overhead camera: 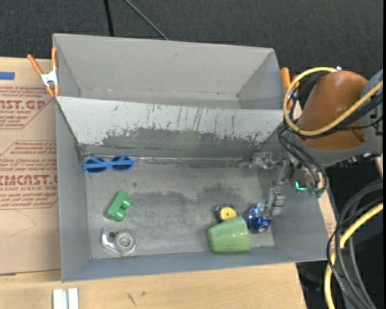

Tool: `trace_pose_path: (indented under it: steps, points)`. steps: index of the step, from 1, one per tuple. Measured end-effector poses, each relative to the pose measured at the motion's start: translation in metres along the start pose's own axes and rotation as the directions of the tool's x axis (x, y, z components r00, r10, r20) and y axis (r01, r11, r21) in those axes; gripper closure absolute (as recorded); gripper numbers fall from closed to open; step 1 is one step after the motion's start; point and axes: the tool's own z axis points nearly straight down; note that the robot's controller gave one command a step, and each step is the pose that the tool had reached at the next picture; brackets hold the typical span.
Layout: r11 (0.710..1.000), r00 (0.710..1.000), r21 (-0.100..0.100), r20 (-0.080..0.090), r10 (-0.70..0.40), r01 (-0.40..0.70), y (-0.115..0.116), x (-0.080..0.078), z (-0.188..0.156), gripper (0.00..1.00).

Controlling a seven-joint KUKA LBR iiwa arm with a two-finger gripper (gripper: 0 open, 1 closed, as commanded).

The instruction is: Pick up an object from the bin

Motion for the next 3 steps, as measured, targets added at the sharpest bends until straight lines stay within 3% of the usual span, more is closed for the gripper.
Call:
trace_pose_path:
  steps: [1, 2, 3]
  points:
    - [0.999, 0.999, -0.002, -0.001, -0.042, 0.042, -0.044, 0.021, 0.095, 0.00]
    - [1.000, 1.000, 0.000, 0.011, -0.006, 0.006, -0.031, 0.023, 0.061, 0.00]
    - [0.991, 0.991, -0.001, 0.008, 0.135, -0.135, -0.041, 0.027, 0.057, 0.00]
